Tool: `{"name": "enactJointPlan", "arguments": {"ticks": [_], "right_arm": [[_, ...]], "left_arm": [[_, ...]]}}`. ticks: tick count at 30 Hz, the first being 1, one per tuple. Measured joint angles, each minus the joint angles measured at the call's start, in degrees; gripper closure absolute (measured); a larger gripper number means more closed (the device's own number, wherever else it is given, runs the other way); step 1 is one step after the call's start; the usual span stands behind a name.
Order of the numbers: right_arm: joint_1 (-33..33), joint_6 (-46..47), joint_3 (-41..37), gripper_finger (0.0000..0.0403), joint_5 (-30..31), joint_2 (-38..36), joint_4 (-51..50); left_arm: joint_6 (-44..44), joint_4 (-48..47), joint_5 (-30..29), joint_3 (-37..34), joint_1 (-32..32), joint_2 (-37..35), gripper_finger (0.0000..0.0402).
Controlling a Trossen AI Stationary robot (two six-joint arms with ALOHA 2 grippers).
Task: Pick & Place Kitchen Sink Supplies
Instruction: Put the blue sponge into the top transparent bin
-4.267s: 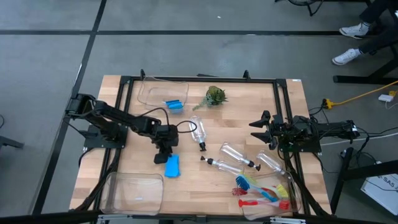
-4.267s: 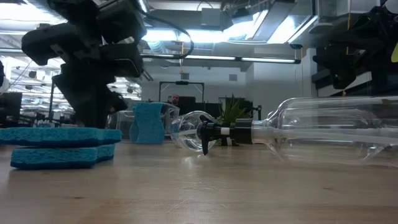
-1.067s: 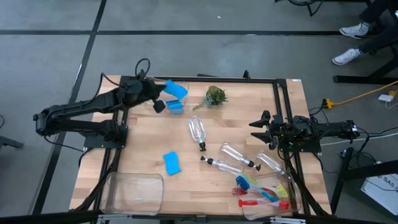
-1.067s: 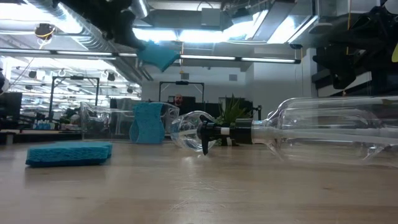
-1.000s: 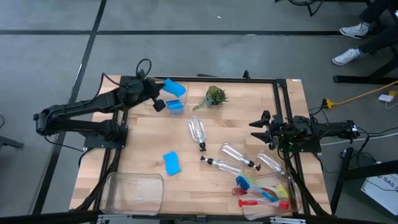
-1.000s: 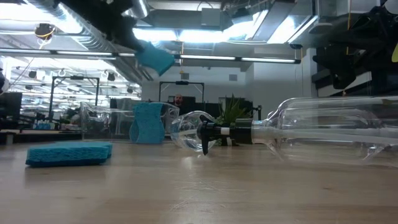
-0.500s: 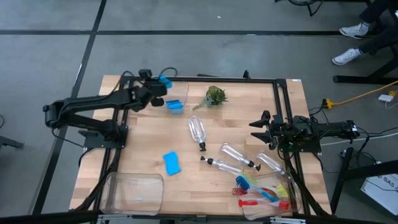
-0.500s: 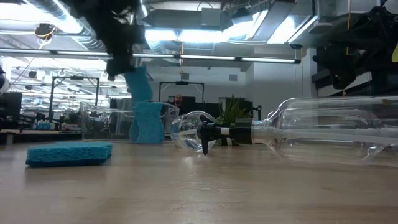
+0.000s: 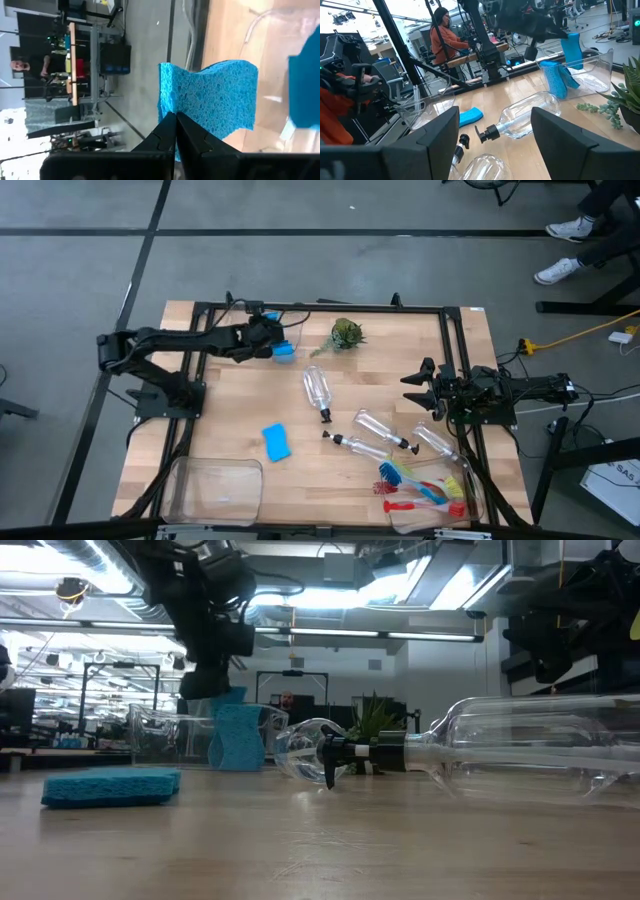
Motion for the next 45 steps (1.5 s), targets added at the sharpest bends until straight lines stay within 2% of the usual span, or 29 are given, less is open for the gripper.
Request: {"name": "enactJointPlan", "arguments": {"ticks": [4,14,22,29,42,45], "right_arm": [[0.0,-0.01,-0.01,0.0158,0.0,0.0,0.01],[-0.01,0.0,-0.02,0.0158,0.0,0.0,0.01],[-0.02,-0.01,-0.02,0.0158,0.0,0.0,0.0],[0.0,-0.01,-0.02,0.0158,0.0,0.0,0.0],[-0.02,0.0,0.0,0.0158,0.0,0.0,0.0],[-0.01,0.0,-0.01,0.0158,0.0,0.0,0.0]], "left_arm": [[0.41,3.56,2.13,0.02,-0.02,1.91,0.0396],[3.5,5.86,2.11,0.07,-0.1,6.63,0.0395],[2.83,5.97,2.01,0.07,-1.52,6.62,0.0373],[0.86,5.94,2.38,0.05,-2.6,6.53,0.0338],[-7.74,5.72,7.08,0.04,-2.67,-1.58,0.0283],[-11.59,5.66,11.92,0.04,-2.64,-5.11,0.0282]]}}
